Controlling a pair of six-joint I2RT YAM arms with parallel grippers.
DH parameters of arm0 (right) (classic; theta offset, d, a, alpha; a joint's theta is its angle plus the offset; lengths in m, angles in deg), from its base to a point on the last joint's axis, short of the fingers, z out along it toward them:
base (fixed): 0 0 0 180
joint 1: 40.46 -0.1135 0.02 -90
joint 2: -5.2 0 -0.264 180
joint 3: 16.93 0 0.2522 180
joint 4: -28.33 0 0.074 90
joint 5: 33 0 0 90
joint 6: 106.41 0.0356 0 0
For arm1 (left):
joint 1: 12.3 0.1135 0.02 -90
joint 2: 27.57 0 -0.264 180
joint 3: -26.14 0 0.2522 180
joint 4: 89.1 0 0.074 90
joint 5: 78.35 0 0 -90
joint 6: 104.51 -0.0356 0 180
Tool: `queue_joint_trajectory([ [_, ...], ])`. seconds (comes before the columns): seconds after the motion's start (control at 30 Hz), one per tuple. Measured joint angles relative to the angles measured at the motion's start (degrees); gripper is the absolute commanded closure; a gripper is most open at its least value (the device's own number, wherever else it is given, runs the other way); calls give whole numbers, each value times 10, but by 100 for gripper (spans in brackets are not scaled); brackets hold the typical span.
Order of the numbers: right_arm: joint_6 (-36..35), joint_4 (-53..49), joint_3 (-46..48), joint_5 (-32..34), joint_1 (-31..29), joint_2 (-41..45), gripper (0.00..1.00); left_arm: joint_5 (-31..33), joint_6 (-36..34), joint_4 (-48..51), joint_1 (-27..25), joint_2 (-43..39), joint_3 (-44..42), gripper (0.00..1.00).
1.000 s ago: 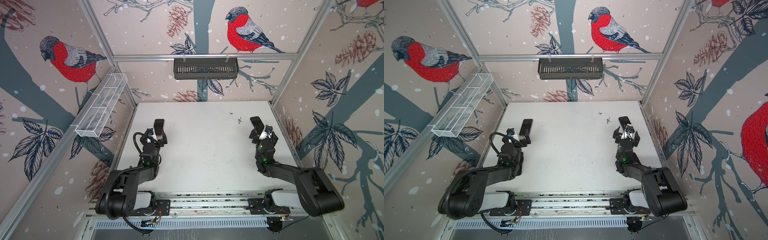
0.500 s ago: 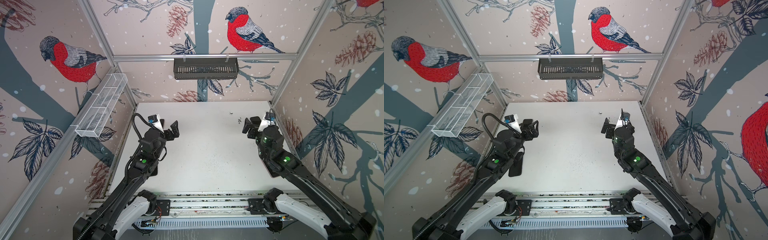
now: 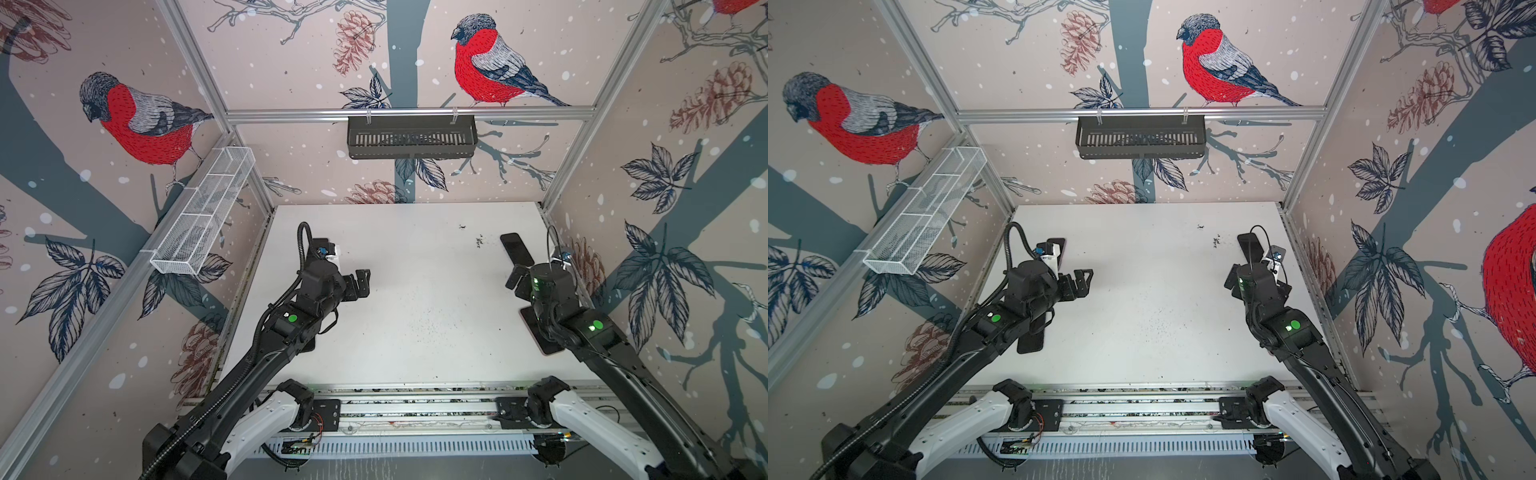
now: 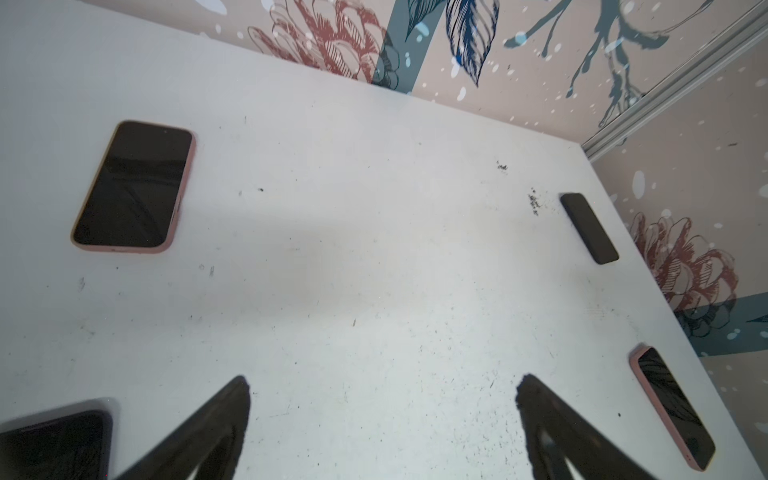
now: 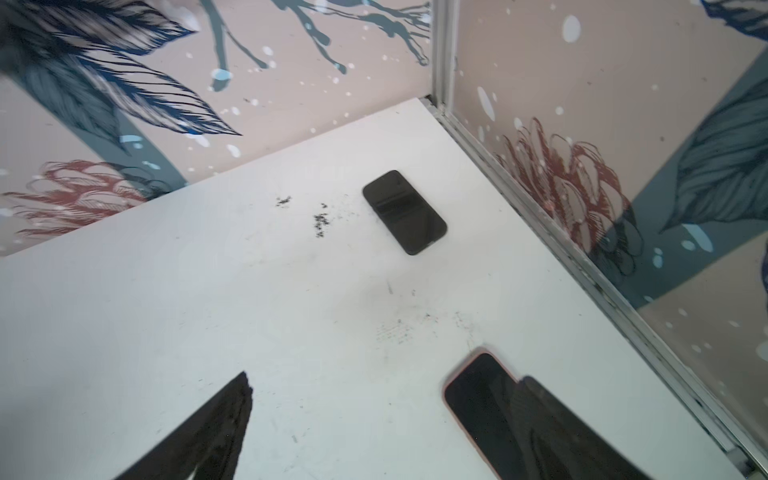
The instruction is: Take the phone out of the phone case
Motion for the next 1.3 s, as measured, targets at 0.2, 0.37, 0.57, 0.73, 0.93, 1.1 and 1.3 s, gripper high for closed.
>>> queue_joint_trajectory([
  [0.2,13,31,88,-65,135,-9,0,-10,-11,14,0,23,-4,1],
  [0.37,43,89,142,-125,239,-18,0,-11,-11,13,0,10,-14,1],
  [0.57,71,144,213,-171,349,-33,1,-11,-11,12,0,0,-18,1],
  [0.73,72,186,254,-216,430,-35,0,-11,-11,13,0,0,-19,1],
  [0.93,53,218,271,-286,500,-77,0,-12,-11,13,0,0,-19,1],
  [1.1,34,230,262,-336,520,-109,0,-13,-11,13,0,1,-19,1],
  [1.3,23,230,260,-374,524,-105,0,-15,-11,13,0,2,-19,1],
])
